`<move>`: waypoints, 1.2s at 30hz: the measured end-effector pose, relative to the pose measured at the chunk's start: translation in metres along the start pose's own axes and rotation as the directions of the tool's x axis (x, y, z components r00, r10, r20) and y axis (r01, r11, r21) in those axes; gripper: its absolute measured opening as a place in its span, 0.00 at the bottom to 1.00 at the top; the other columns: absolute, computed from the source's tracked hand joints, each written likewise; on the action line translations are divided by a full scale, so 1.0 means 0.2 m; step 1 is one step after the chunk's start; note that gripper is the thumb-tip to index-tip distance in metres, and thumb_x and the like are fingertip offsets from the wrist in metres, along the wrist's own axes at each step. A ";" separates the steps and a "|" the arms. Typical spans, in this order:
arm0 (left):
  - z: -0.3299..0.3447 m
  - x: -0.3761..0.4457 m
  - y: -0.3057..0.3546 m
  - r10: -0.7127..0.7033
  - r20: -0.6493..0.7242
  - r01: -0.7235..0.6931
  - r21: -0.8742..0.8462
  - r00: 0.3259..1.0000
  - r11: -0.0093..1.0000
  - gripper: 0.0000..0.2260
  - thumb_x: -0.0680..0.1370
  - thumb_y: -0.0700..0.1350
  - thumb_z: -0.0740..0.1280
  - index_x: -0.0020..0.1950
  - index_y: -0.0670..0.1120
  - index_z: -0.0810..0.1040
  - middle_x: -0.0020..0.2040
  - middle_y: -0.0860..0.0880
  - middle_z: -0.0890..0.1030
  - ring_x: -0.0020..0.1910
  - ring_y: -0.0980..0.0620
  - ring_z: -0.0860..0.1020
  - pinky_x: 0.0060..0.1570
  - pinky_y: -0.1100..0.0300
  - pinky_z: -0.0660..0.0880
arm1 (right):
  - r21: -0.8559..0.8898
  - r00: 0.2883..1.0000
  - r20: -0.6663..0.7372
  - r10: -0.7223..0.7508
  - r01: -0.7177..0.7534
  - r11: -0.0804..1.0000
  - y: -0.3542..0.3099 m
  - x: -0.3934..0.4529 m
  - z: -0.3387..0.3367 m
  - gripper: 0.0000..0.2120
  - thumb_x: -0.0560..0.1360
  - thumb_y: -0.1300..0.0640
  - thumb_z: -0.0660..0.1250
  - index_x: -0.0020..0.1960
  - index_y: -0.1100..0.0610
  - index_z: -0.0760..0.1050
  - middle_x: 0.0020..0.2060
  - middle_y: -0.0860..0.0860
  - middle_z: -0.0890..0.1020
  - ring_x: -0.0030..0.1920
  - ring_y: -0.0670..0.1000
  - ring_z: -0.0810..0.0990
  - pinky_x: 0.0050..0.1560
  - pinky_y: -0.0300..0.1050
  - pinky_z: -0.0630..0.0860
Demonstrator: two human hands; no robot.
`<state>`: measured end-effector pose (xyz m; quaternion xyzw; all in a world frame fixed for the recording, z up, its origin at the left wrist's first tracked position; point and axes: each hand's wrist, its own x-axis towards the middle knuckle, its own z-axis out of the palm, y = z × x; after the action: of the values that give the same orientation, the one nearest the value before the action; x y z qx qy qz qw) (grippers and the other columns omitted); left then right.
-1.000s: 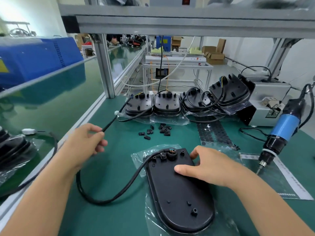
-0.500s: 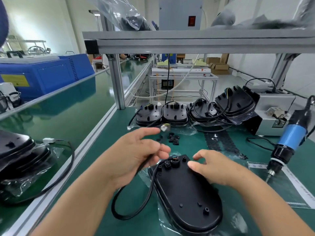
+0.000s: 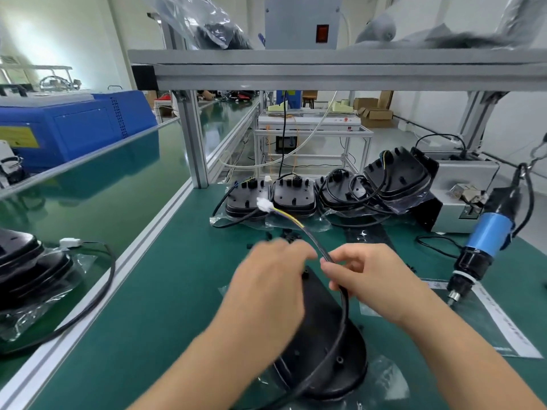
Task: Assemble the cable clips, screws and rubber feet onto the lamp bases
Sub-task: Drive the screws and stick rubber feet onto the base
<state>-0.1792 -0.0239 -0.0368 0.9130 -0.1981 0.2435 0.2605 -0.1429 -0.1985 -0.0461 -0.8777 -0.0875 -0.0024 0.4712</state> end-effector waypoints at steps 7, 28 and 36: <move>0.11 0.20 -0.30 0.054 0.410 -0.253 0.449 0.911 0.857 0.15 0.82 0.46 0.57 0.67 0.58 0.71 0.74 0.54 0.67 0.78 0.50 0.51 0.74 0.48 0.38 | -0.332 0.996 0.064 -0.061 0.079 0.940 0.07 0.02 0.09 0.05 0.72 0.43 0.71 0.48 0.41 0.81 0.29 0.40 0.77 0.31 0.35 0.73 0.33 0.31 0.66; 0.03 -0.19 -0.26 -0.589 0.411 0.528 -0.849 0.696 0.031 0.28 0.61 0.50 0.79 0.59 0.47 0.77 0.50 0.47 0.85 0.45 0.48 0.85 0.36 0.56 0.80 | -0.026 0.971 -0.072 0.230 -0.232 0.972 0.01 0.21 0.30 0.20 0.78 0.39 0.60 0.54 0.55 0.76 0.51 0.49 0.79 0.52 0.52 0.77 0.53 0.48 0.72; 0.02 -0.20 -0.40 -0.706 0.213 0.372 -0.925 0.675 0.077 0.26 0.69 0.38 0.77 0.61 0.56 0.74 0.52 0.49 0.85 0.50 0.47 0.84 0.45 0.49 0.82 | 0.227 0.987 -0.061 0.146 -0.128 0.965 -0.09 0.30 0.49 0.16 0.78 0.40 0.61 0.49 0.51 0.79 0.46 0.45 0.81 0.50 0.50 0.79 0.52 0.49 0.72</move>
<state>-0.1712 0.0469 -0.0923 0.5473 0.1003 0.0997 0.8249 -0.0934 -0.0997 -0.0807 -0.8226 -0.0079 0.0059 0.5685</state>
